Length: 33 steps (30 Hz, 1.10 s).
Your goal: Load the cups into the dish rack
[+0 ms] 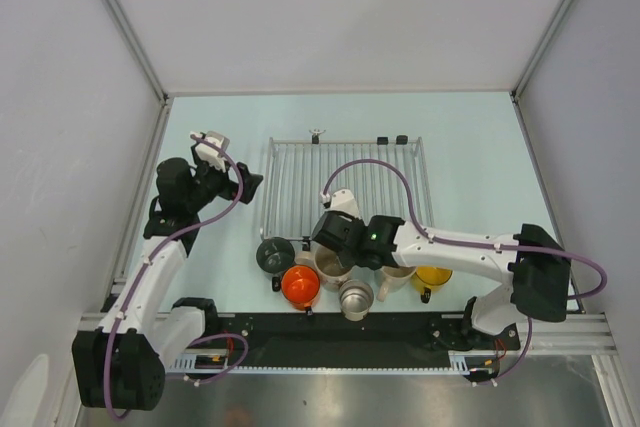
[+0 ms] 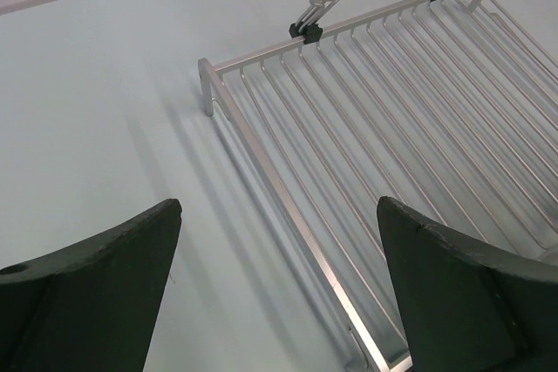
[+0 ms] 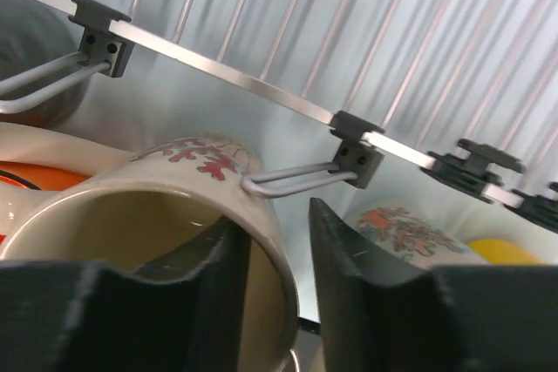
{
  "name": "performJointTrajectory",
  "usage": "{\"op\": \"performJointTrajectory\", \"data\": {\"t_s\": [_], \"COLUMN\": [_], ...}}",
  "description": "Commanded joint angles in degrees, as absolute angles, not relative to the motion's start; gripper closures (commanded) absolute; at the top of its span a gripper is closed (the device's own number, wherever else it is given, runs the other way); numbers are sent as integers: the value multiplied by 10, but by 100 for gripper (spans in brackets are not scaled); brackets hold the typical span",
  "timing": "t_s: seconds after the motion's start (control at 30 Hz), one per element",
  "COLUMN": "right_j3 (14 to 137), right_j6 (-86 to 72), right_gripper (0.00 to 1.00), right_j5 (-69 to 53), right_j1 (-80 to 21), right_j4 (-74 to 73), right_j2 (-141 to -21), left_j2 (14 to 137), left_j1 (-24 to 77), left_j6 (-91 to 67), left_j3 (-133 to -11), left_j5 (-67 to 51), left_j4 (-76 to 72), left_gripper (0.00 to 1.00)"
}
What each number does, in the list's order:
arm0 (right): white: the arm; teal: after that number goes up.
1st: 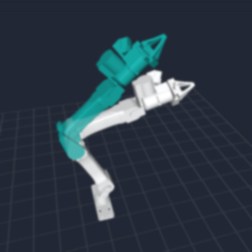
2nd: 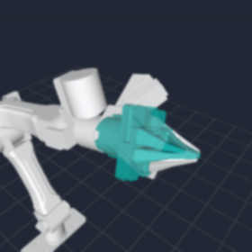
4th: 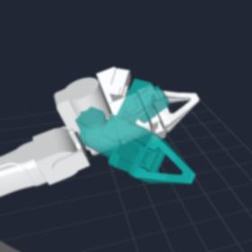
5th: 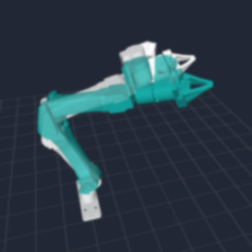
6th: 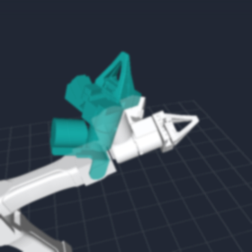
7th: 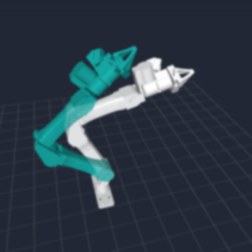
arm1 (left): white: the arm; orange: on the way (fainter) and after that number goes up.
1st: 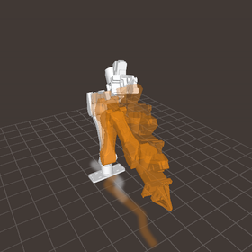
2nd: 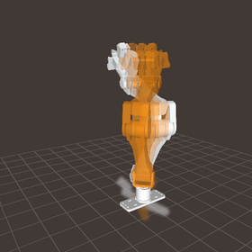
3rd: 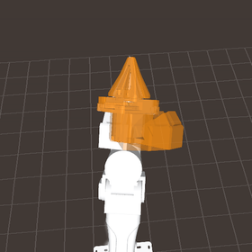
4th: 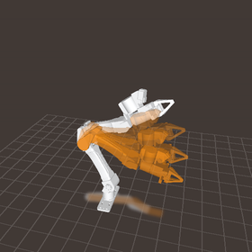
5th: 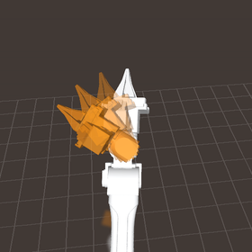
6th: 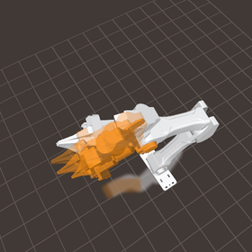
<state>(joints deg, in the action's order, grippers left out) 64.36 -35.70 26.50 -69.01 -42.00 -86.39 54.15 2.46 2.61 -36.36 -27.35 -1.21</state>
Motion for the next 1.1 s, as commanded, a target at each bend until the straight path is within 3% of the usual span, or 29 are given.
{"op": "performJointTrajectory", "data": {"t_s": [0.0, 0.03, 0.13, 0.17, 0.73, 0.83, 1.07], "right_j3": [628, 627, 627, 628, 695, 708, 694], "right_j6": [-350, -350, -348, -348, -330, -313, -228], "right_gripper": [69, 80, 98, 100, 100, 100, 100], "right_j5": [228, 222, 210, 202, 238, 264, 568], "right_j1": [-675, -672, -660, -652, -644, -645, -700], "right_j4": [-378, -373, -371, -370, -410, -399, -296], "right_j2": [-873, -874, -876, -875, -745, -736, -753], "left_j2": [533, 532, 533, 530, 537, 550, 655], "left_j1": [23, 23, 24, 23, 24, 24, 23], "left_j6": [35, 35, 35, 35, 41, 33, 47], "left_j3": [-379, -379, -382, -383, -404, -431, -578], "left_j5": [-282, -282, -291, -294, -342, -392, -533], "left_j4": [-17, -16, -10, -7, 33, 70, 225], "left_gripper": [0, 0, 0, 0, 0, 0, 0]}}
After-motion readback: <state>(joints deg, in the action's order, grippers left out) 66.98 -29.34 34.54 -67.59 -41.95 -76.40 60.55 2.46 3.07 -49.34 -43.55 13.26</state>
